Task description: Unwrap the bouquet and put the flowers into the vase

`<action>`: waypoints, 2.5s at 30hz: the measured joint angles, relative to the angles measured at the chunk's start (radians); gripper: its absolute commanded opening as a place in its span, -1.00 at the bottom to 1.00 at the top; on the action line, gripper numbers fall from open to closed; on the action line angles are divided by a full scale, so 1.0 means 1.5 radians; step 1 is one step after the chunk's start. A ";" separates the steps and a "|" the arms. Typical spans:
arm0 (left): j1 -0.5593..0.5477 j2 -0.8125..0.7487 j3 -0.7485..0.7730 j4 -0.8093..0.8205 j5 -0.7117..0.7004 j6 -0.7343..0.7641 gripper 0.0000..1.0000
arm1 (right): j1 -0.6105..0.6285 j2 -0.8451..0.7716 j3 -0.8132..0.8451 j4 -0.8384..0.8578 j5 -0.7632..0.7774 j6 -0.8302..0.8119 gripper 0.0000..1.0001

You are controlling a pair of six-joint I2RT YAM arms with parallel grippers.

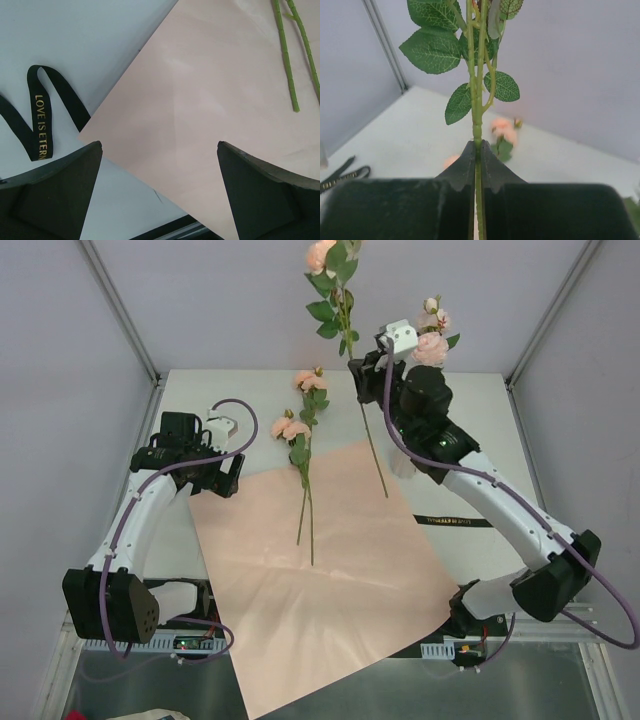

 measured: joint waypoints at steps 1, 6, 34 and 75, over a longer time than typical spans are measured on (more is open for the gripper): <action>0.000 -0.001 0.000 0.000 0.000 0.000 0.98 | 0.001 -0.013 0.000 0.025 -0.005 -0.018 -0.99; 0.000 -0.001 0.000 0.000 0.000 -0.001 0.98 | 0.002 -0.066 0.017 0.159 -0.015 -0.135 -0.99; 0.000 -0.008 0.000 -0.003 -0.006 0.001 0.98 | -0.179 -0.132 -0.084 0.453 0.053 -0.210 -0.99; 0.000 -0.014 0.001 -0.016 -0.014 0.002 0.98 | -0.161 -0.291 -0.271 0.355 0.118 -0.017 0.22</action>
